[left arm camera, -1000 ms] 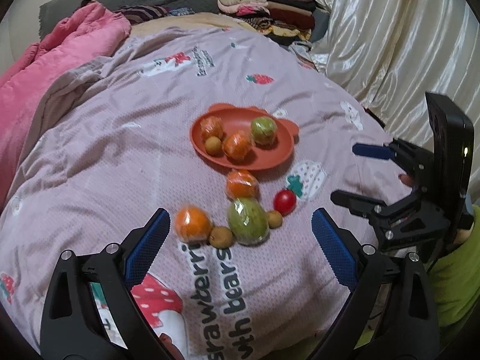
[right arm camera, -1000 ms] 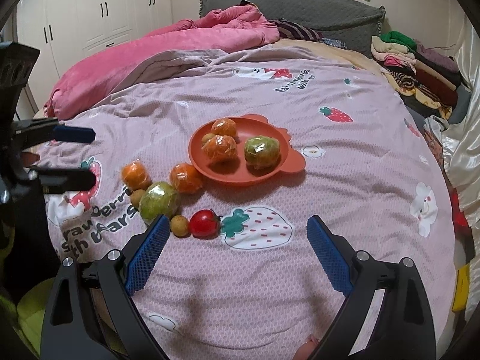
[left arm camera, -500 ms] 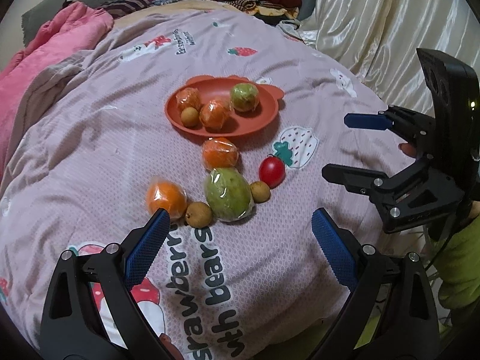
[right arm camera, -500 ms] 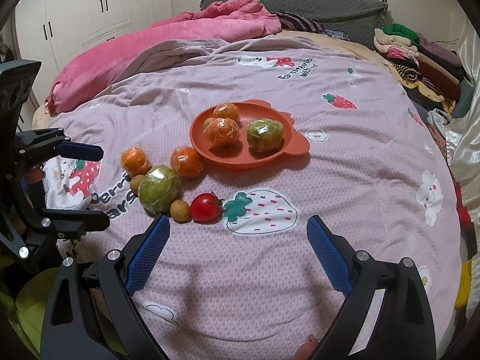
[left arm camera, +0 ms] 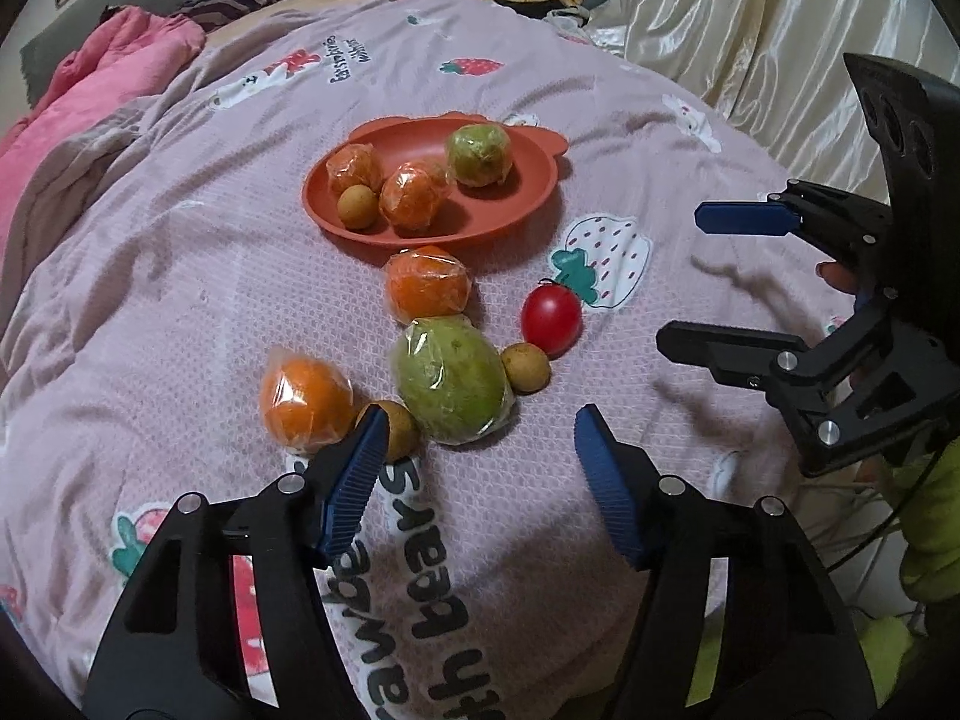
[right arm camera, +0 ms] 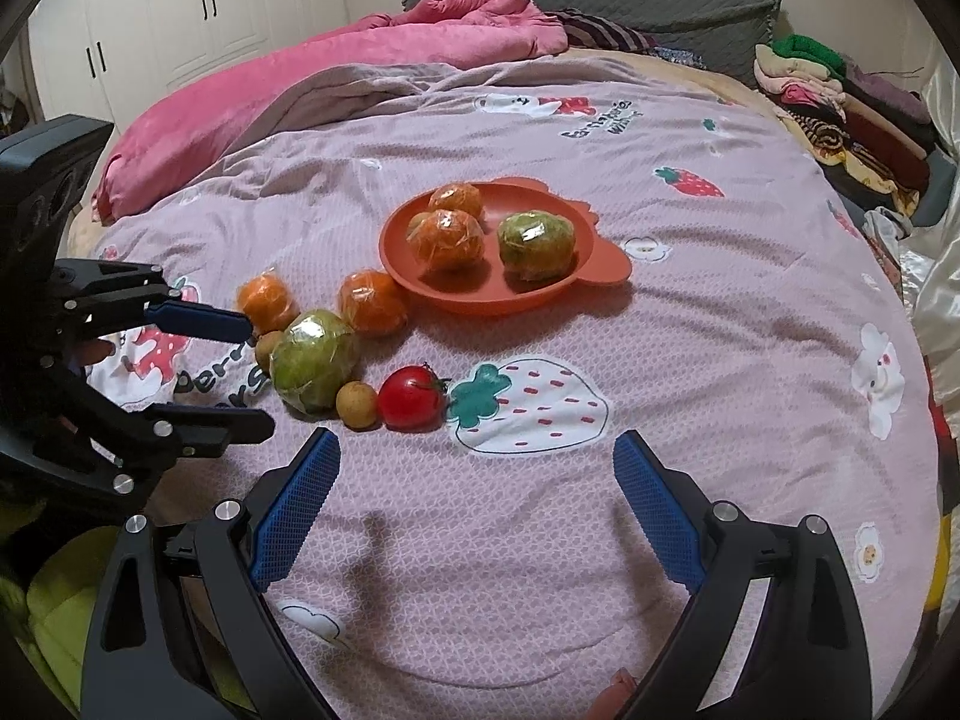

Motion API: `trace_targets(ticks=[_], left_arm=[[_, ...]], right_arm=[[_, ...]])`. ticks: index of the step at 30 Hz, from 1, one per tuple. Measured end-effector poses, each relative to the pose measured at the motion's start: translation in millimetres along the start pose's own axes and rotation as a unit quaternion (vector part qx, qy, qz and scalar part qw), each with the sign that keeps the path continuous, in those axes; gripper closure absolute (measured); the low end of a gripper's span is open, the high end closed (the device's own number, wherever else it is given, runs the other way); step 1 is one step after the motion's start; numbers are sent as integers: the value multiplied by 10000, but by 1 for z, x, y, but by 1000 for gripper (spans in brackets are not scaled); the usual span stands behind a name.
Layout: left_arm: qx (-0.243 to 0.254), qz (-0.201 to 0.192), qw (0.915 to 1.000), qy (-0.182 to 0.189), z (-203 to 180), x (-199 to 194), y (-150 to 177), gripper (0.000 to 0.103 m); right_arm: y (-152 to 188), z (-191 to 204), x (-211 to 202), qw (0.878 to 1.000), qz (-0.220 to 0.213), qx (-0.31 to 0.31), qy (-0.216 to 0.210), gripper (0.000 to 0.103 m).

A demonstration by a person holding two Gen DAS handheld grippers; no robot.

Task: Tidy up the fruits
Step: 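Grasp the large bagged green fruit with the left tool while the right tool grasps the red tomato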

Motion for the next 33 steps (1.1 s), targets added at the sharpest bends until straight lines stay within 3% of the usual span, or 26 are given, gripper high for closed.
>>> trace_targets(ticks=[4, 17, 25, 33], left_arm=[[59, 49, 9999, -122, 2, 8, -4, 49], [151, 203, 9995, -196, 11, 26, -11, 57], [264, 291, 9991, -163, 11, 32, -10, 57], [338, 331, 9987, -200, 11, 36, -10, 57]], right_arm=[[2, 1, 8, 10000, 69, -11, -36, 13], [1, 13, 33, 9987, 328, -252, -287, 48], [-8, 17, 43, 9974, 385, -489, -363, 59], [-15, 22, 54, 9937, 497, -693, -722, 64]])
Point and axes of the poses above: each gripper's, at about its wrist camera, not at the fingertips, and x roughly the way its jaws point, z to its left, y to its underside, the point moved 4 cm from there along x, roughly the way its jaws point, and after that the axes turned 1 degree about x, right-handed, at the moved point
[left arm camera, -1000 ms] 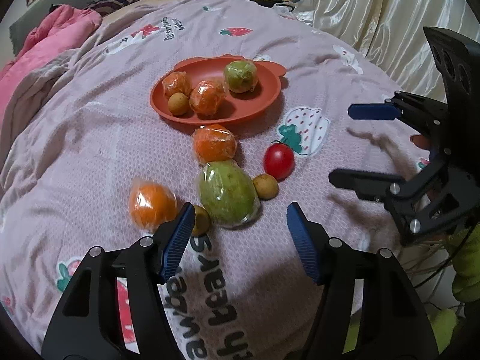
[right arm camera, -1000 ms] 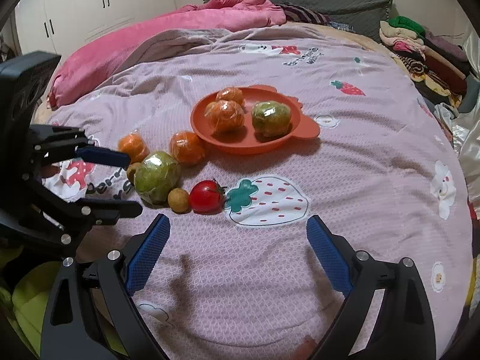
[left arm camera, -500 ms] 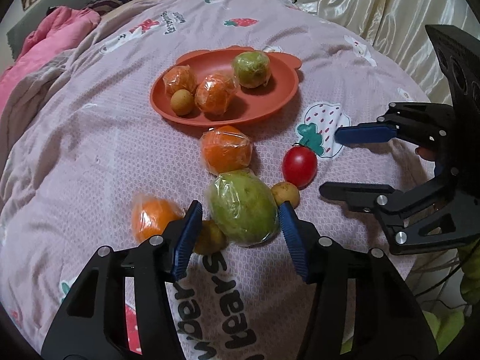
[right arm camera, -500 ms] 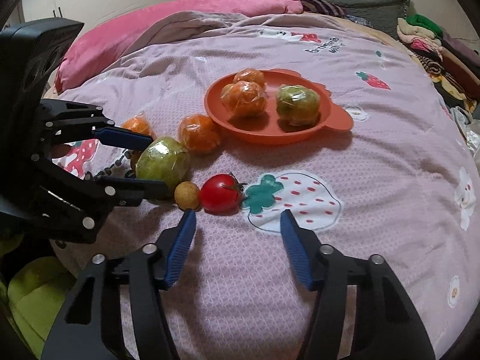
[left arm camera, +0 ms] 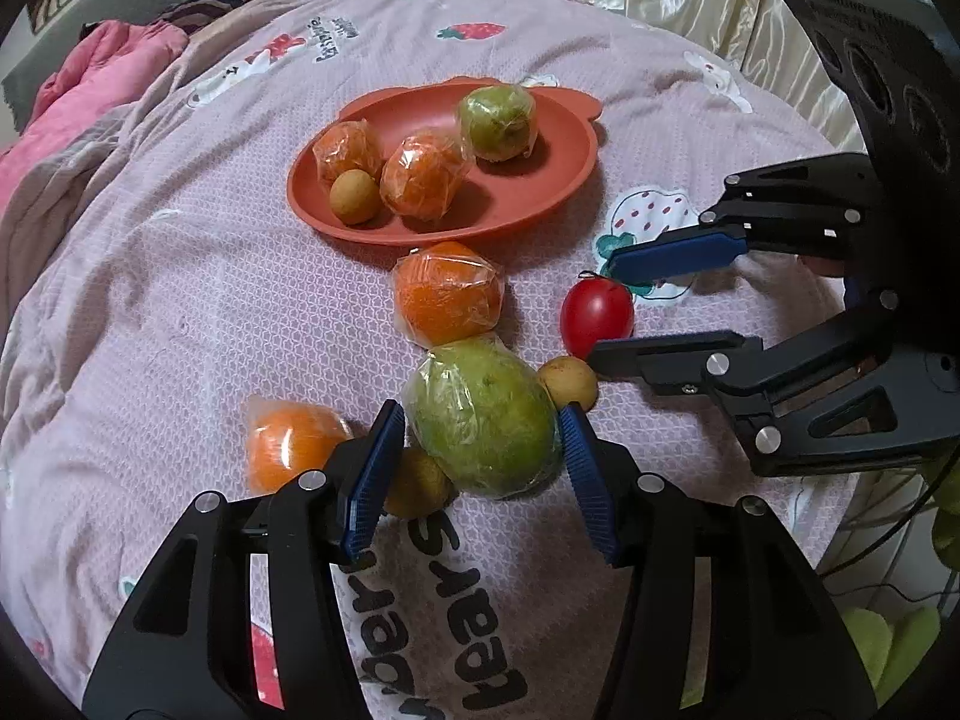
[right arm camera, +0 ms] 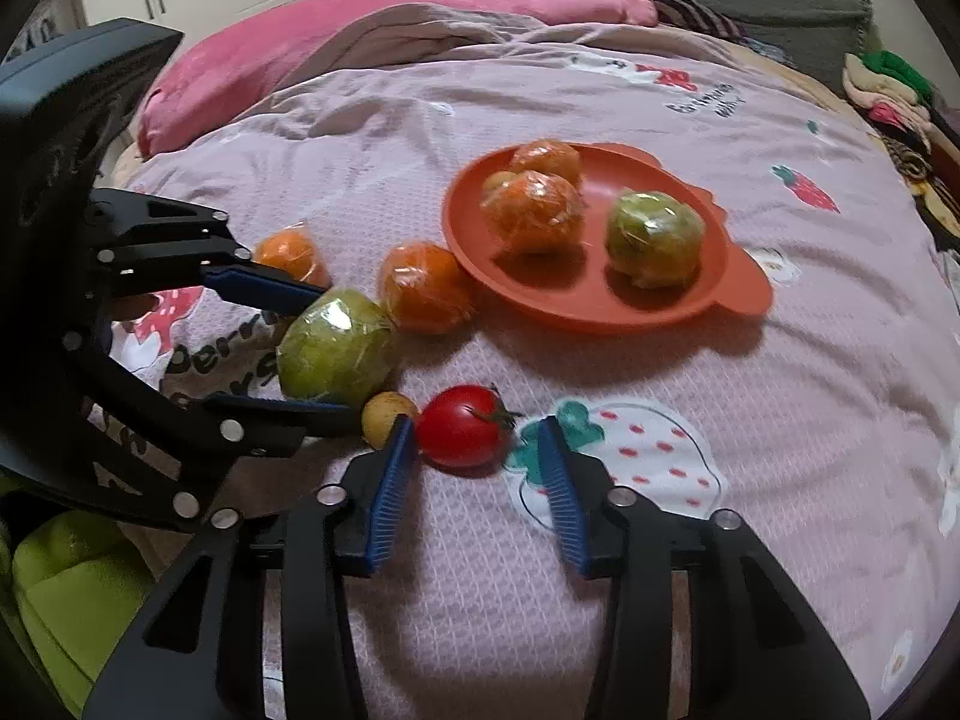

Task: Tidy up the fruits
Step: 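Grasp the large bagged green fruit with the left tool while the right tool grasps the red tomato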

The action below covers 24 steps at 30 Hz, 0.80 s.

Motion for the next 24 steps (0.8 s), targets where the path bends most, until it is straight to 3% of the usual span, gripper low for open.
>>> trace_targets(ticks=[6, 11, 24], left_arm=[[-6, 71, 10000, 50, 2, 5, -2, 57], [-27, 107, 9999, 113, 3, 8, -4, 57], [-301, -121, 9977, 601, 1, -9, -6, 62]], right_arm=[[-6, -4, 8, 9996, 14, 17, -264, 72], [-5, -9, 7, 9989, -59, 221, -419, 72], [9, -17, -33, 9972, -474, 571, -114, 72]])
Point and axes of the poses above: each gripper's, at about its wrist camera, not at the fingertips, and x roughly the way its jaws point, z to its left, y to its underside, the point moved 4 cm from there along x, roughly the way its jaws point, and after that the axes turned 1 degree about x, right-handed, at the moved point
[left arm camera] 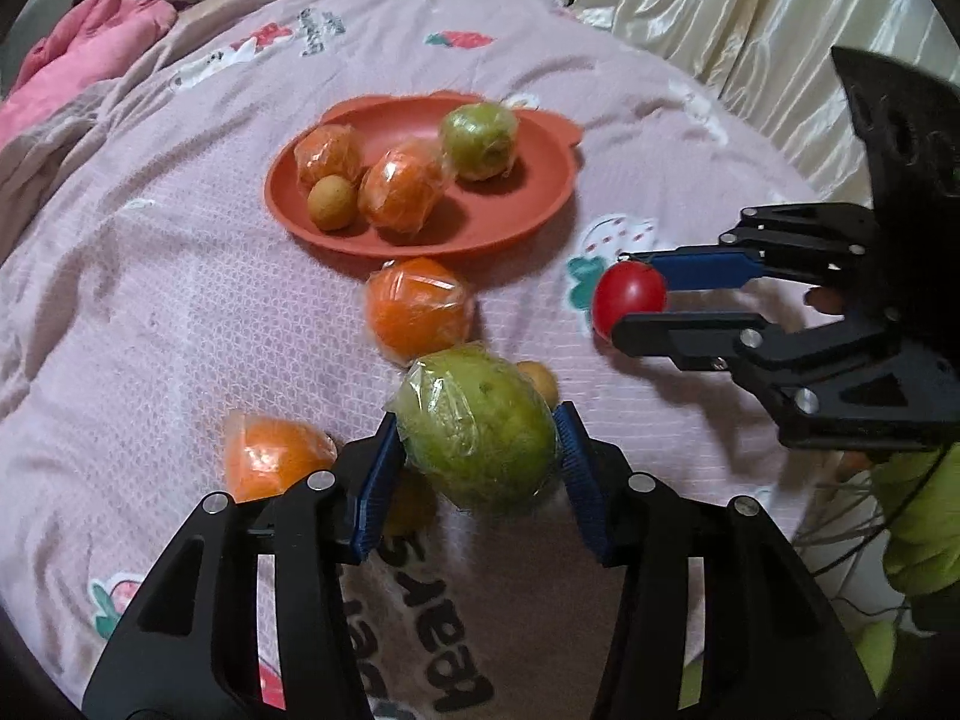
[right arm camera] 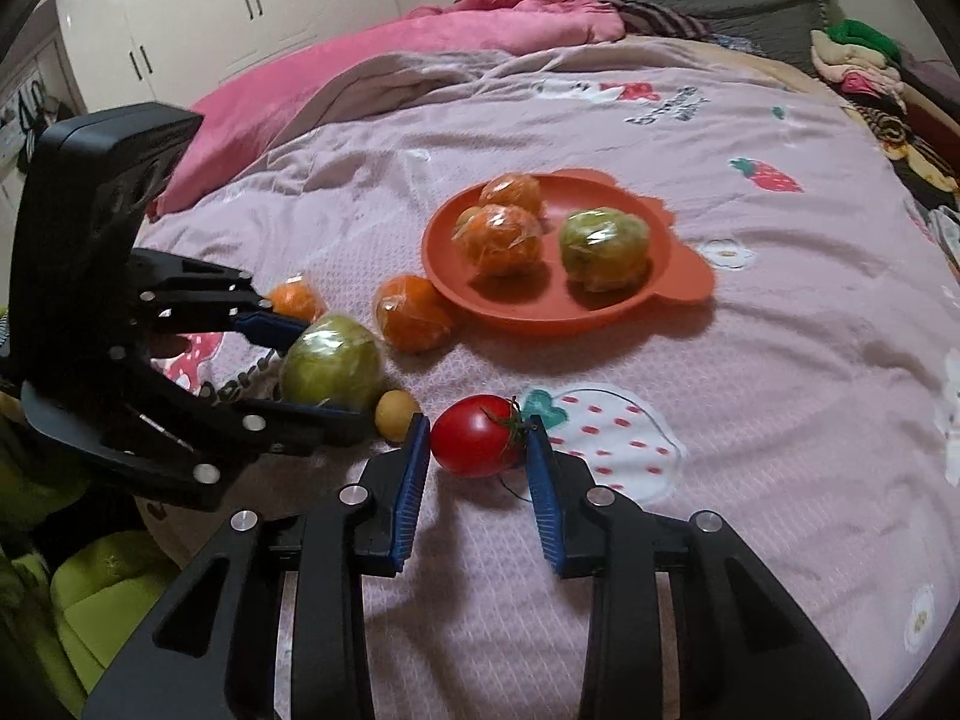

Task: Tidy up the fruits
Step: 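Grasp the large bagged green fruit with the left tool while the right tool grasps the red tomato, then carry both fruits over the plate and lower them in, opening both tools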

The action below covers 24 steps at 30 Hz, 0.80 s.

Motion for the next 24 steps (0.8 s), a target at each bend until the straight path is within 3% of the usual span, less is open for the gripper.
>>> trace_targets(ticks=[8, 24], left_arm=[[-205, -295, 9993, 124, 8, -25, -12, 62], [-434, -726, 9963, -168, 43, -58, -55, 62]], right_arm=[[-5, -6, -16, 9996, -209, 93, 134, 72], [-36, -14, -37, 9979, -586, -19, 258, 72]])
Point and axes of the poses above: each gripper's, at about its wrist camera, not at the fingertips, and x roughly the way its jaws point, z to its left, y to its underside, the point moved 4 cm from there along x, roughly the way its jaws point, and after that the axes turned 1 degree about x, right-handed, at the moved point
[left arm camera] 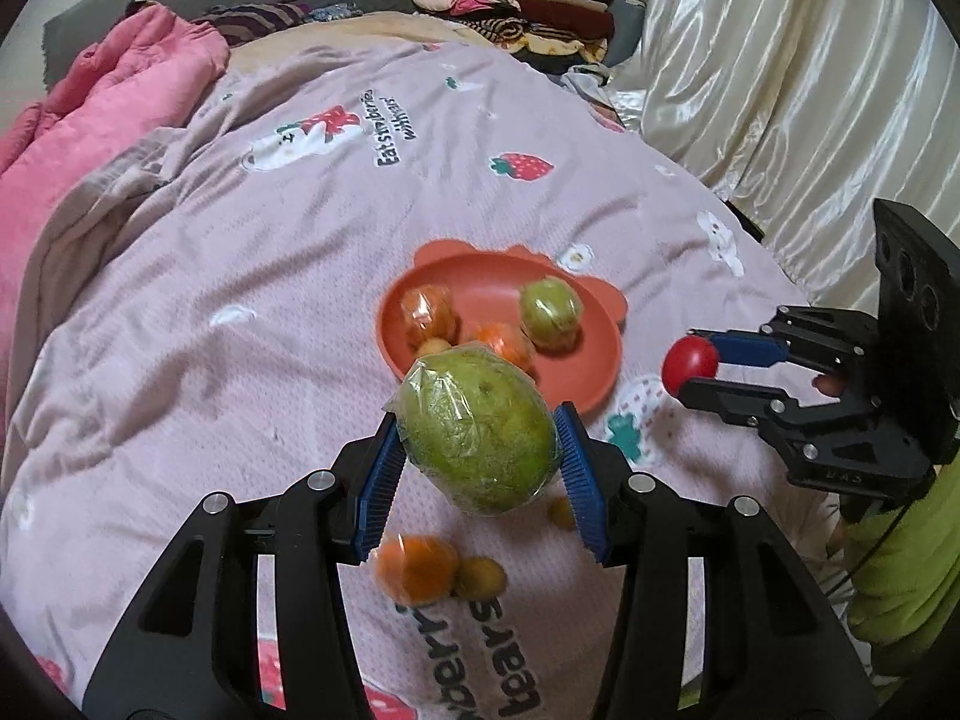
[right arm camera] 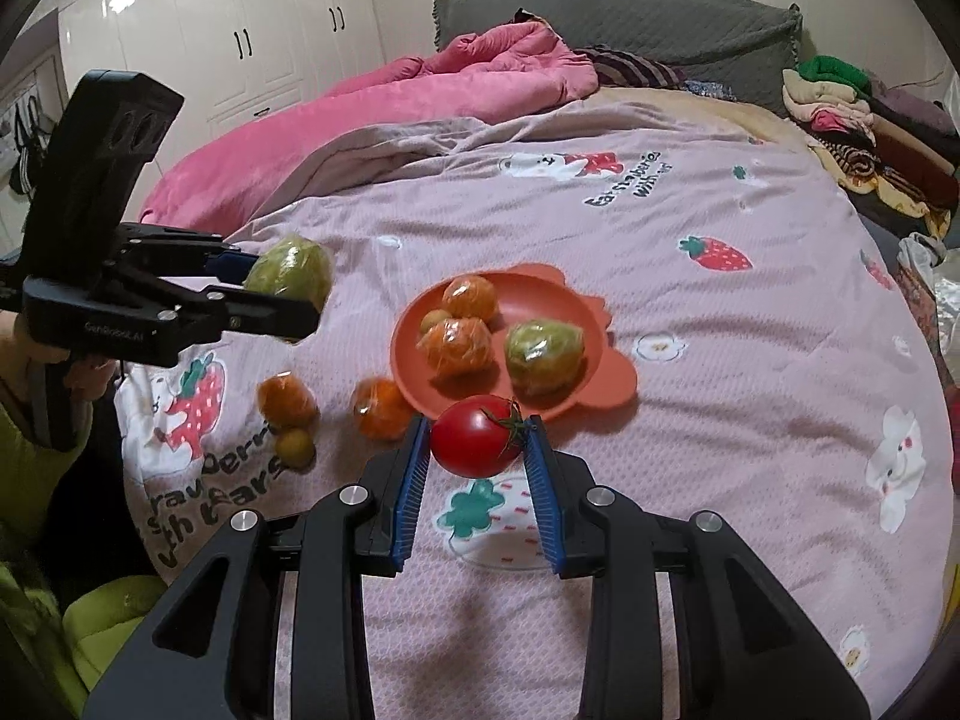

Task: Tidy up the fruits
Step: 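Carry both fruits over the plate and lower them in, opening both tools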

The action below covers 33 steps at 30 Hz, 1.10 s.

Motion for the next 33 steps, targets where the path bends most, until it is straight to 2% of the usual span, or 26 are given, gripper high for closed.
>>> trace_targets(ticks=[15, 33], left_arm=[[-6, 188, 9998, 98, 6, 41, -41, 62], [46, 515, 9982, 314, 0, 88, -56, 62]], right_arm=[[-11, -8, 17, 10000, 35, -28, 29, 72], [-10, -13, 44, 9997, 204, 2, 109, 72]])
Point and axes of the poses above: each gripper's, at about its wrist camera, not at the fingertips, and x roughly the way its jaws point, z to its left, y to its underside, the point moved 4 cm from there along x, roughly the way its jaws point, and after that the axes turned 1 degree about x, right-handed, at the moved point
